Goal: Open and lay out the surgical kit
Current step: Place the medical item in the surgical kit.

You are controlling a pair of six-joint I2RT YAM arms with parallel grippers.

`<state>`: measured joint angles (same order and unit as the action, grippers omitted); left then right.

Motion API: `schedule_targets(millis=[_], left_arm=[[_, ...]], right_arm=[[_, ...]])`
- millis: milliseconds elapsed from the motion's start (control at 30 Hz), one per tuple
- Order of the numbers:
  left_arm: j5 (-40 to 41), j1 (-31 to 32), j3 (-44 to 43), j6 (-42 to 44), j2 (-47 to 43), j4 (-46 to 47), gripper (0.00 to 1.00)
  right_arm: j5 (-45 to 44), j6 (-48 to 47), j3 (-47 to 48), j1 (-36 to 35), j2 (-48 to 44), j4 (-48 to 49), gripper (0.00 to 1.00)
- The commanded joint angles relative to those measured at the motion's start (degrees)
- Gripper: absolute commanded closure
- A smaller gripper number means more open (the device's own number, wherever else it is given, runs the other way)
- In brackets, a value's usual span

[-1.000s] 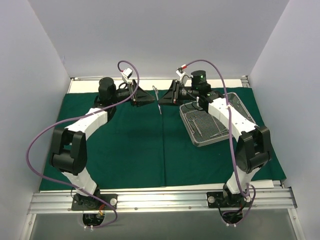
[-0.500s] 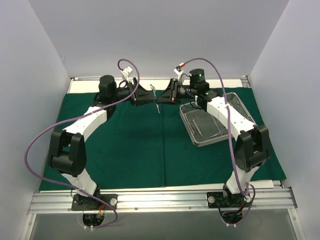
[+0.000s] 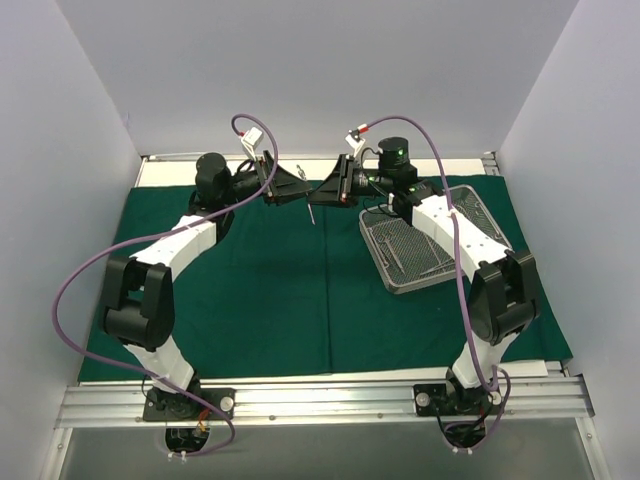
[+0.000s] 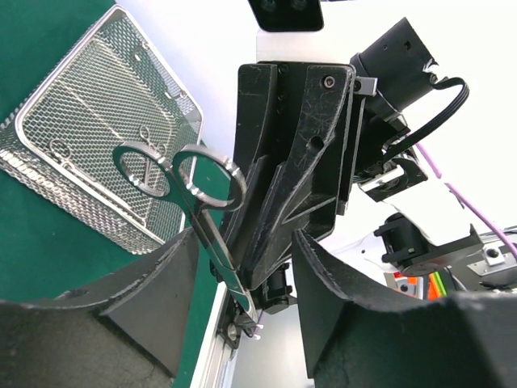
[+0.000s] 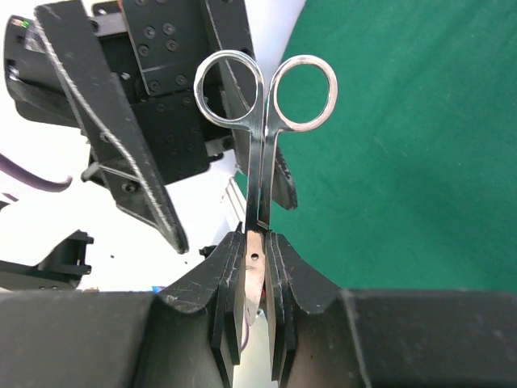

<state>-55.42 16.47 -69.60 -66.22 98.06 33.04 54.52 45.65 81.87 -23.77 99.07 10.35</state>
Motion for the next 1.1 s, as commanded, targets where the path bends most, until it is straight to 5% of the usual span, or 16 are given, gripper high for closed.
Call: schedule_targets(millis=[0, 533, 767, 833, 933, 967, 1067], left_arm=[[0.13, 0.14, 0.61, -2.42, 0.81, 7.2, 0.43], [0.31, -0.12, 1.14, -9.9, 2.93, 17.76, 0.63], [-0.66, -0.65, 0.7, -11.74, 4.07, 19.0, 0.98], [-0.74, -1.0, 1.05, -10.52, 3.72, 17.51, 0.98], [-1.71, -1.96, 0.79, -6.24, 3.1, 12.52, 0.98], [-2.06, -2.58, -0.26, -4.12, 2.84, 6.49, 0.98], [-2.41, -3.81, -2.19, 6.6, 1.26, -4.96, 0.98]], right_arm=[[2.61, 2.07, -0.13, -0.49, -0.45, 5.38, 1.0], [3.57, 5.24, -1.53, -0.49, 0.51, 10.13, 1.0], [3.84, 5.59, -0.74, -0.49, 1.39, 10.39, 1.0], [3.93, 5.16, -0.39, -0.49, 1.65, 9.52, 1.0], [3.22, 2.35, 1.36, -0.31, 2.01, 5.22, 0.92], [2.87, 1.47, 1.98, -0.23, 2.01, 3.9, 0.73], [1.38, -2.57, 3.65, 0.74, 1.83, -1.9, 0.5]])
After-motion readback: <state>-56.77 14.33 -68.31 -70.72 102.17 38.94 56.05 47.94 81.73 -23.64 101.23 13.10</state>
